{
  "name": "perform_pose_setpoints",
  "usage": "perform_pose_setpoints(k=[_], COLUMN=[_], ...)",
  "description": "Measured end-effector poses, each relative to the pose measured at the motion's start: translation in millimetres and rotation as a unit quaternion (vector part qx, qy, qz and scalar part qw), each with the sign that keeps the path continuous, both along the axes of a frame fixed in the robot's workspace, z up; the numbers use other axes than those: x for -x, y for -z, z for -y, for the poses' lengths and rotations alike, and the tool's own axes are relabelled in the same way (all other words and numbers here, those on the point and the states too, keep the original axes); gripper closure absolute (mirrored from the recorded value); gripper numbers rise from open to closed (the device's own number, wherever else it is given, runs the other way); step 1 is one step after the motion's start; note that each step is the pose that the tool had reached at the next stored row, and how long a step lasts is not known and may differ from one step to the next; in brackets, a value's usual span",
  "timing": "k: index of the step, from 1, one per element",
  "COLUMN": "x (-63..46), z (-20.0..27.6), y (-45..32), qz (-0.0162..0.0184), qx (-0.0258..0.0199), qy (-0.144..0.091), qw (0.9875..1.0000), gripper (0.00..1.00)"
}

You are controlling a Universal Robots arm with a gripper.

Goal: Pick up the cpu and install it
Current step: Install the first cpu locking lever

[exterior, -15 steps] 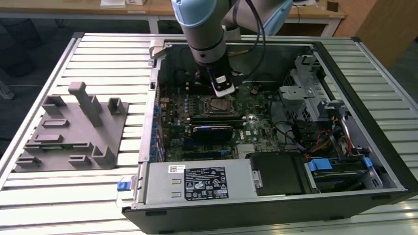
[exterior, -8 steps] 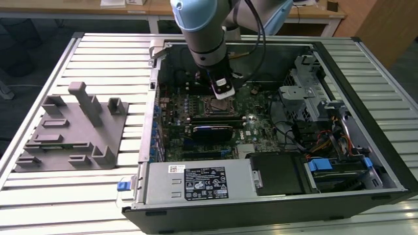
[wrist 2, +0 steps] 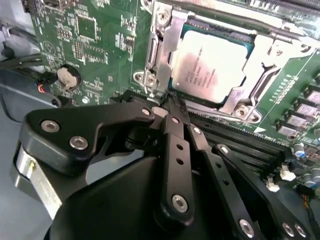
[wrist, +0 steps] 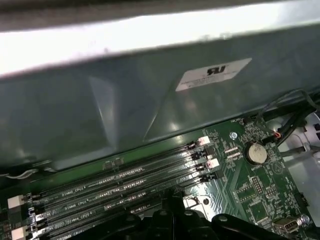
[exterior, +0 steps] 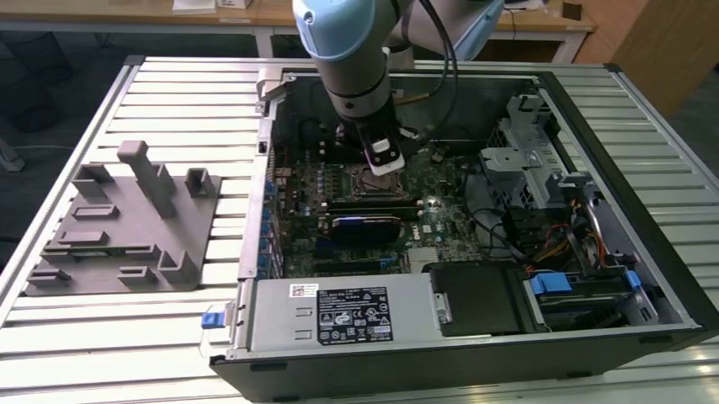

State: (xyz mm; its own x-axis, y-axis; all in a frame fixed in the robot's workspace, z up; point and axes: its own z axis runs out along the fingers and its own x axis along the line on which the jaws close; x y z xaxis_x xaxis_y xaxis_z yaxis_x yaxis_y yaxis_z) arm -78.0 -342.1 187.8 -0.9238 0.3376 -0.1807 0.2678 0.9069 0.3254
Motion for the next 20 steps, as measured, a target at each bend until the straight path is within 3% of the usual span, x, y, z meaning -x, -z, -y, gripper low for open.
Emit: perform_pose_setpoints(k=[7, 20], x=[0.0, -0.1], z=[0.4, 0.0], y=[-1.4, -21.8], qz=[0.0, 0.0], qx=[0.0001, 0.0], qy=[0.0, 0.0], qw=[1.0, 1.0], gripper=[0.89, 0.89])
